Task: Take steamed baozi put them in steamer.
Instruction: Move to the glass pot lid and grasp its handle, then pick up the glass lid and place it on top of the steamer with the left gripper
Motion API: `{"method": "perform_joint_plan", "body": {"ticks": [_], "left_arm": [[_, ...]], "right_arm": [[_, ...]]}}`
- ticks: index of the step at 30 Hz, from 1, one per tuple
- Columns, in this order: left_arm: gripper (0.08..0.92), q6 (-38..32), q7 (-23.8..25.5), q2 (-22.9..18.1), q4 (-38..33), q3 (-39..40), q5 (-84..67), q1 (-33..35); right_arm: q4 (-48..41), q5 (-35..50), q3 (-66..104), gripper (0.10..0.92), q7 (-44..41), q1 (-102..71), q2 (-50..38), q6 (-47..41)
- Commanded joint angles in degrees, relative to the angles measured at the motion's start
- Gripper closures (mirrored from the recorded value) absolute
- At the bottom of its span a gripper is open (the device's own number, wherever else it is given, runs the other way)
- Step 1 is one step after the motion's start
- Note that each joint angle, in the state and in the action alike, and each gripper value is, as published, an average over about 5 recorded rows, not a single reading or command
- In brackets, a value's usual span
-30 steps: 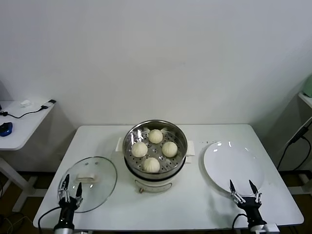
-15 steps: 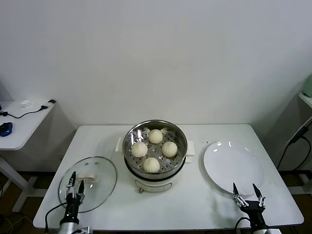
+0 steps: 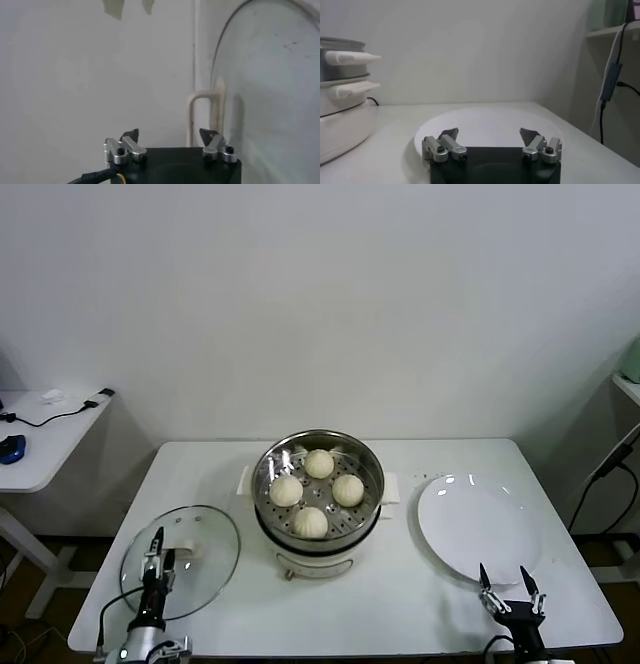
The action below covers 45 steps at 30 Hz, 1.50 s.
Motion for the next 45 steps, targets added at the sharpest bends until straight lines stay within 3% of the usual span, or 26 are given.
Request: {"method": "perform_joint_plan", "body": {"ticks": [1,12,21,24,28,35,40,45], "left_arm": [[0.303,0.5,0.3,0.0,2.1,0.2,1.4,-1.1],[0.624,1.1,0.0,-0.1,3.3,0.1,1.2,-2.0],[0.856,-0.7,1.8,-0.3,-5.1,-1.5,-1.8,0.0],[0.868,-1.2,3.5,1.5,-9.5,-2.5,-3.9,1.4],[0.868,-1.1,8.1,7.2,-15.9,-4.2,-11.1,3.3],[0.868,5.0,21.8,16.2,-27.6,-8.8,-25.7,3.8],[0.868,11.7,30.1,18.4,-37.1,-8.0,-28.9,2.3],[0.868,18.5,36.7,18.7,-44.5,-0.8,-24.9,-1.4]], "right_arm": [[-0.3,0.0,0.0,0.203,0.0,-0.6,0.0,0.4],[0.6,0.0,0.3,0.203,0.1,-1.1,0.4,0.7],[0.4,0.3,0.6,0.203,0.1,-0.7,0.3,1.0],[0.4,0.3,0.8,0.203,0.2,-0.8,0.2,1.2],[0.6,0.2,1.3,0.203,0.7,-0.7,0.1,1.1],[0.6,0.0,1.6,0.203,0.8,-0.3,0.2,1.6],[1.0,-0.2,1.4,0.203,0.8,-0.2,0.4,1.5],[1.4,-0.5,1.3,0.203,0.8,-0.1,0.5,1.5]]}}
